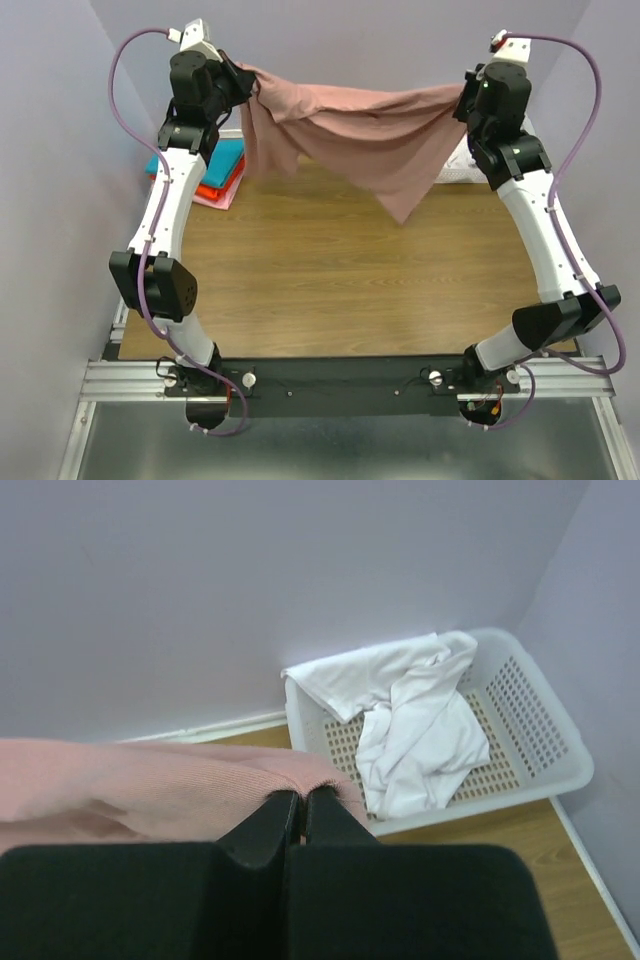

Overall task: Fold and stack the t-shirts
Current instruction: Flatten the tshirt out

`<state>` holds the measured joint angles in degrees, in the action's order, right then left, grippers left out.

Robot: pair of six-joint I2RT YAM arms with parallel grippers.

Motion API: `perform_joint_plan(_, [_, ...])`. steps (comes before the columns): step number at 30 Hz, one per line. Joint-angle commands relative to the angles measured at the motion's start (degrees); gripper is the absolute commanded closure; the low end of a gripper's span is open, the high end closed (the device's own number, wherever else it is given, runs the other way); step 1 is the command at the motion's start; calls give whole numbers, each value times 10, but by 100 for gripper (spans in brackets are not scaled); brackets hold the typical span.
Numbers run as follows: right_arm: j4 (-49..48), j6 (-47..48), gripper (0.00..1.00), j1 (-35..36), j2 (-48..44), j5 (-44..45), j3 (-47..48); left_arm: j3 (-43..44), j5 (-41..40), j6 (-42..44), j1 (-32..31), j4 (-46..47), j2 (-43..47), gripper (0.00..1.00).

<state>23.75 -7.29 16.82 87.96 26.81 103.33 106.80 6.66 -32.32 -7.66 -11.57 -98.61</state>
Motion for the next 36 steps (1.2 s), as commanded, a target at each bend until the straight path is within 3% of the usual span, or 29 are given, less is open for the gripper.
perform_joint_plan(1, [-15,32,100,-7,-24,-25,40,53,66,27,10,8,19,100])
perform_joint_plan(3, [-16,23,100,-7,-55,-42,10,25,64,28,11,7,46,100])
perform_joint_plan(6, [-16,-10,100,-8,-123,-72,-104,-103,44,22,12,25,108,100])
perform_joint_plan(9, [-17,-80,99,-7,-209,-99,-288,-286,9,-5,12,27,177,75])
perform_joint_plan(11, [-16,-127,99,-7,-264,-103,-386,-432,-10,-49,14,3,216,73])
perform_joint_plan(12, [-15,-169,99,-7,-317,-105,-489,-480,-25,-61,14,1,262,61])
perform_joint_plan(13, [-10,-192,98,-7,-346,-108,-531,-525,-43,-77,13,1,288,44])
perform_joint_plan(14, [-3,-217,92,-7,-372,-129,-607,-591,-61,-91,14,-18,337,20])
perform_joint_plan(15, [2,-226,90,-7,-392,-148,-632,-613,-86,-93,14,-33,359,2])
perform_joint_plan(16, [9,-232,85,-7,-425,-161,-653,-628,-100,-102,14,-55,383,2])
perform_joint_plan(17, [21,-241,59,-7,-434,-175,-664,-656,-111,-110,14,-90,404,2])
perform_joint_plan(20, [80,-259,0,-7,-444,-172,-665,-701,-119,-128,14,-108,487,2])
perform_joint_plan(26, [108,-250,0,-7,-422,-105,-636,-740,-69,-120,14,-76,531,2])
perform_joint_plan(28, [106,-252,0,-8,-402,-94,-629,-744,-30,-113,12,-63,505,2])
perform_joint_plan(32, [104,-263,0,-7,-366,-86,-630,-754,-33,-115,-10,-12,440,2])
perform_joint_plan(36, [98,-282,0,-7,-337,-78,-636,-739,-30,-112,-42,39,312,4])
